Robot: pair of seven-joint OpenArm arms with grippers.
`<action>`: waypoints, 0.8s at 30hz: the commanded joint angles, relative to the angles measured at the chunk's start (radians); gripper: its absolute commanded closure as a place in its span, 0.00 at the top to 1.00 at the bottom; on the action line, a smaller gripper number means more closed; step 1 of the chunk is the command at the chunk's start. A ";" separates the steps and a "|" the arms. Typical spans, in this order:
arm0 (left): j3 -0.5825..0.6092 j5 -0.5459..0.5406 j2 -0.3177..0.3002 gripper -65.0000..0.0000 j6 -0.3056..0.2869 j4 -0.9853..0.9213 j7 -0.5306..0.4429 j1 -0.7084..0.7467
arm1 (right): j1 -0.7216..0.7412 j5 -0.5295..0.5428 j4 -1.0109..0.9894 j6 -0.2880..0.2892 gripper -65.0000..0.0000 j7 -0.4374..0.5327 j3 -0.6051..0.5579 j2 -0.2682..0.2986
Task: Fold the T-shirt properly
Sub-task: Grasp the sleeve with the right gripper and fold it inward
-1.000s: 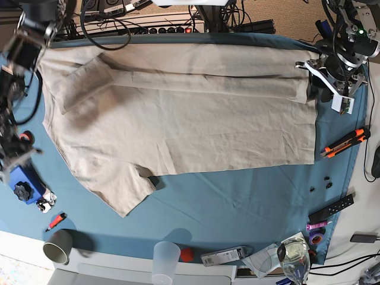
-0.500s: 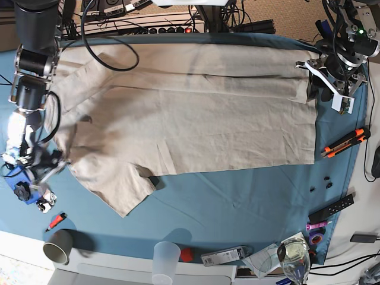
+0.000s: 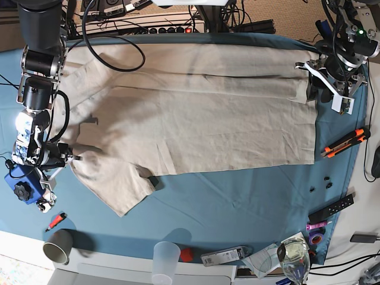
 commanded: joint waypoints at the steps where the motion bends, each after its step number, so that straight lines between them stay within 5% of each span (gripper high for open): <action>1: -0.005 -0.011 -0.010 0.35 -0.001 0.018 -0.019 0.000 | 0.002 -0.009 0.016 0.004 0.00 -0.068 -0.002 0.010; 11: -0.005 -0.011 -0.010 0.35 0.000 0.018 -0.020 -0.001 | -0.029 0.163 0.354 -0.003 0.00 -0.273 0.000 0.052; 24: -0.005 -0.011 -0.010 0.35 -0.001 0.018 -0.019 0.000 | -0.307 0.156 0.615 -0.003 0.00 -0.296 0.011 0.053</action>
